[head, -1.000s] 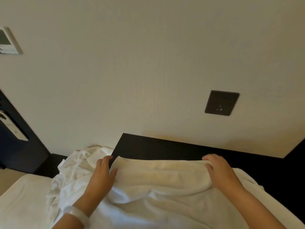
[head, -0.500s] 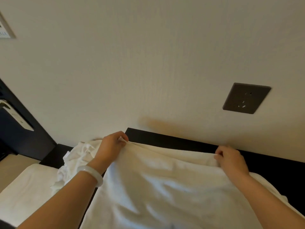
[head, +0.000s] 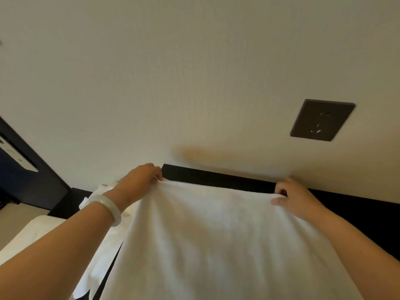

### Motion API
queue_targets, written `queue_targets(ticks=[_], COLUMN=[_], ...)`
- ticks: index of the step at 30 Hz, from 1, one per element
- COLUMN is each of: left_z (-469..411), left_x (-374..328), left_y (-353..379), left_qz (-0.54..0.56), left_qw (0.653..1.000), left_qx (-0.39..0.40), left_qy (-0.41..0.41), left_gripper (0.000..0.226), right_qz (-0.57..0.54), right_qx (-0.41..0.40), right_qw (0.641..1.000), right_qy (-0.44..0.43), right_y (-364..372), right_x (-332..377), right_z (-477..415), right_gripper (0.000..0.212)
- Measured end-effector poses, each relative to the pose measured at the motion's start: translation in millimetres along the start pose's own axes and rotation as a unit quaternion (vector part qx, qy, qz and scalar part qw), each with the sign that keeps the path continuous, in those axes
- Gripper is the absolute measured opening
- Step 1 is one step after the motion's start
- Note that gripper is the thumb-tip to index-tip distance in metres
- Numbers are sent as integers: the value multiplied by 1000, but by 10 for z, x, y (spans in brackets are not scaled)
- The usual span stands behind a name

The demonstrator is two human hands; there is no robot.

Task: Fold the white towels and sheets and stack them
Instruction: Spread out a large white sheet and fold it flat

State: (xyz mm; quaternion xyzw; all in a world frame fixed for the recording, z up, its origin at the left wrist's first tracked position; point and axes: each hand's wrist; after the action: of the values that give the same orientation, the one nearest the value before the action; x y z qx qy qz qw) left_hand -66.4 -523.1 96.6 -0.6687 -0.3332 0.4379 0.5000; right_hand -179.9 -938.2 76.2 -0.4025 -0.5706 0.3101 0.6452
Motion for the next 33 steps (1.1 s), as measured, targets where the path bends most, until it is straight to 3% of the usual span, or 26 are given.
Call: queue_targets(ticks=[3, 8, 10, 13, 16, 21, 23, 26, 29, 31, 33], left_z=[10, 29, -11, -101, -167, -138, -64, 173, 659, 989, 1159], left_x=[12, 69, 92, 97, 88, 11, -101, -532, -1092, -1272, -1304], left_y=[71, 176, 170, 182, 316, 529, 530, 577, 857, 998, 1004], left_qz=[-14, 21, 44, 59, 63, 94, 32, -138, -110, -87, -79], left_qw=[999, 995, 994, 991, 990, 985, 988, 979, 993, 996, 996], left_qx=[-5, 9, 3, -16, -10, -36, -70, -123, -14, 26, 37], left_qy=[-41, -94, -105, -116, -129, -139, -134, -86, -32, -12, 5], left_gripper=[21, 13, 10, 6, 6, 4, 8, 31, 55, 62, 62], right_qz=[69, 27, 3, -22, -18, -147, -111, 112, 181, 188, 223], right_qx=[59, 150, 117, -10, -85, -161, -161, -207, -257, -175, -59], right_qw=[996, 988, 993, 1000, 996, 963, 967, 970, 946, 954, 962], right_qy=[-18, -29, -22, 9, 35, 158, 162, 64, -76, -156, -148], right_y=[78, 1, 12, 120, 348, 435, 426, 412, 564, 766, 883], right_x=[-37, -42, -41, -93, -178, -271, -197, 46, 357, 469, 428], right_z=[-83, -198, -225, -218, -151, -86, -59, 83, 399, 685, 869], right_gripper=[23, 29, 34, 36, 33, 25, 21, 12, 24, 48, 57])
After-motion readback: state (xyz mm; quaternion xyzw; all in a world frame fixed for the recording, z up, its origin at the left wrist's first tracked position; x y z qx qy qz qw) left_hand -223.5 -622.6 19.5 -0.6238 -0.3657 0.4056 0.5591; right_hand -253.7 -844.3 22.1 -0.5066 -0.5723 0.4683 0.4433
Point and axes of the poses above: each hand's wrist, its own z-axis away from the middle knuckle, its own y-axis out of the palm, x = y × z, and after that the axes turned 9 degrees about -x, right-handed
